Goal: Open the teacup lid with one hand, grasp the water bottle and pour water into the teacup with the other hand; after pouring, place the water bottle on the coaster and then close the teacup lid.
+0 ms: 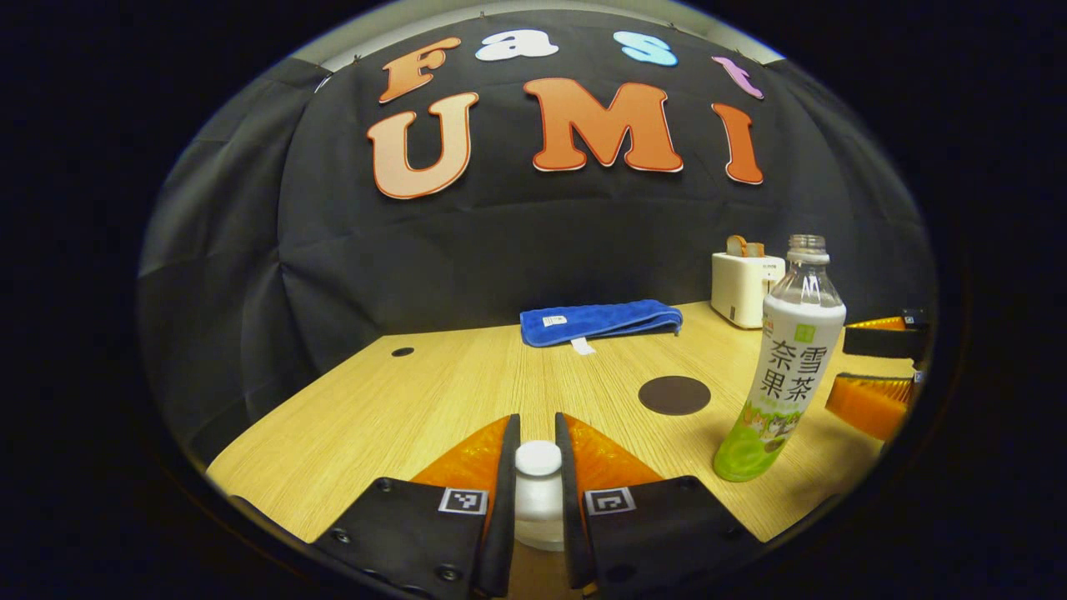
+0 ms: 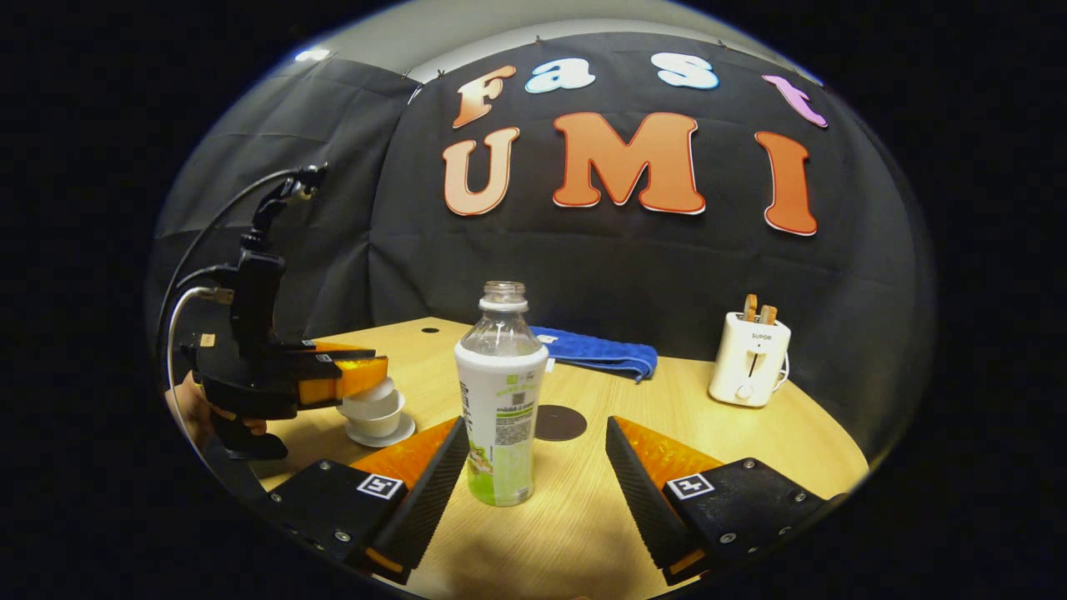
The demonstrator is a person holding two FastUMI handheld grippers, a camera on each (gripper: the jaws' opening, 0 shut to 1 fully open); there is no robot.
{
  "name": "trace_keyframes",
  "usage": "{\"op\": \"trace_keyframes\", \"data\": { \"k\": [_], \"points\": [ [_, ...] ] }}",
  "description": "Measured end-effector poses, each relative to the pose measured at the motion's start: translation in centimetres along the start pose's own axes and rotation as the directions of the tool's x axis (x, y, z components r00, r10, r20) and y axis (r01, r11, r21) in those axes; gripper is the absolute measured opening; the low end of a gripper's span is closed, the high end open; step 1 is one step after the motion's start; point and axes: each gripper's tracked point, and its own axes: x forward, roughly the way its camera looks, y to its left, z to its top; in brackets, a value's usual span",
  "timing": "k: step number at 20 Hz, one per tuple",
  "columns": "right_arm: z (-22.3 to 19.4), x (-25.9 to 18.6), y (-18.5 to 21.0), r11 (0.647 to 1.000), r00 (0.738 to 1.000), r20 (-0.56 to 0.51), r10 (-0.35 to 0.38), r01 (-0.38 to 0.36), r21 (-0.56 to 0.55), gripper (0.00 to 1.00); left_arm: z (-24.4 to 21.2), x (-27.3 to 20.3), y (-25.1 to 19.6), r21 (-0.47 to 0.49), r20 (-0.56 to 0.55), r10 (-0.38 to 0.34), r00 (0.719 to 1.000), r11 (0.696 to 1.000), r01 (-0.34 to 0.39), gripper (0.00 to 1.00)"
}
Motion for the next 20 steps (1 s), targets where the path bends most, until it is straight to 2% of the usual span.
{"op": "trace_keyframes", "data": {
  "k": [4,7,12,14,16,20],
  "points": [
    [-1.1,1.7,0.8,1.000,0.999,-0.037,0.024,-0.024,-0.002,0.99,1.6,-0.1,2.0,-0.019,0.035,0.047,0.998,0.999,-0.046,0.28],
    [-1.8,2.8,1.3,1.000,0.997,-0.064,0.030,-0.030,0.006,0.93,1.8,-0.1,3.7,-0.039,0.043,0.074,0.996,0.997,-0.072,0.28],
    [-2.8,4.0,2.0,0.999,0.994,-0.103,0.032,-0.029,0.036,0.91,0.5,-0.1,6.7,-0.058,0.024,0.121,0.992,0.991,-0.119,0.29],
    [-2.9,4.1,2.5,0.998,0.992,-0.114,0.053,-0.049,0.036,0.82,0.1,-0.4,7.8,-0.064,0.019,0.138,0.990,0.989,-0.136,0.26],
    [-2.7,4.2,2.9,0.997,0.990,-0.121,0.066,-0.063,0.035,0.67,-0.4,-0.6,8.8,-0.056,0.006,0.158,0.987,0.986,-0.158,0.28],
    [-2.5,4.4,2.7,0.998,0.988,-0.146,0.054,-0.051,0.021,0.64,-1.2,-1.2,10.4,-0.072,-0.007,0.181,0.983,0.981,-0.181,0.28]
  ]
}}
